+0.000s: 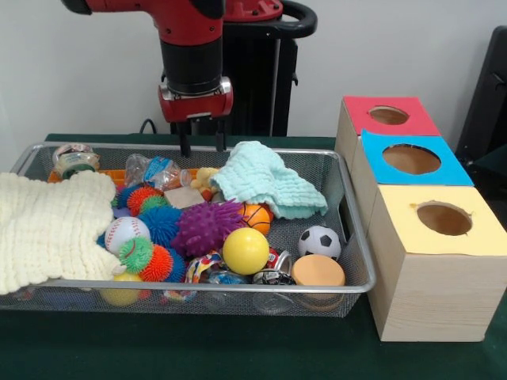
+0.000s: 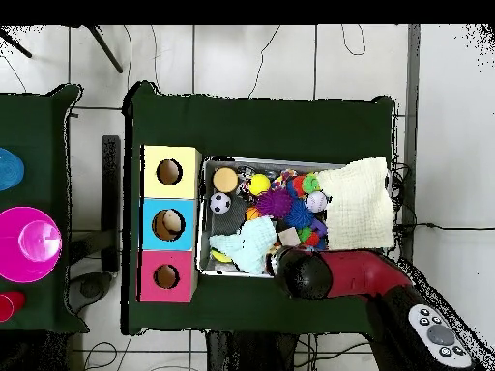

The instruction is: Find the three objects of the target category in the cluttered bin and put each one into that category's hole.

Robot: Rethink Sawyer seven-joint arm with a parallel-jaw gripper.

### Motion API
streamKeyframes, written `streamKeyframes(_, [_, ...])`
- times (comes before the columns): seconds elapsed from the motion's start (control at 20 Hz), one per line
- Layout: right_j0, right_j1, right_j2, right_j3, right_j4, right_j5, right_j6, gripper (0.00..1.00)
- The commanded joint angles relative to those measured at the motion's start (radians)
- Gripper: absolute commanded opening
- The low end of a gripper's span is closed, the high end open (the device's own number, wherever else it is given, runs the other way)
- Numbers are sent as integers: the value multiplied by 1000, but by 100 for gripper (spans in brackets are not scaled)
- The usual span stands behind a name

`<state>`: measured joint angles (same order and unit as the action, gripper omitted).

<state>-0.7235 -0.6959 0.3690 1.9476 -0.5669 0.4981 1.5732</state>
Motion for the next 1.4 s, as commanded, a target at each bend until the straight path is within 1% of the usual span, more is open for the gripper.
streamKeyframes(0.05, [12,58,32,-80,-75,-90,0,100])
streamKeyframes(0.55, [30,87,22,-98,-90,-125,24,100])
streamKeyframes(1.05, [35,103,16,-129,-99,-131,17,100])
streamKeyframes(1.4, [32,90,19,-146,-105,-111,-3,100])
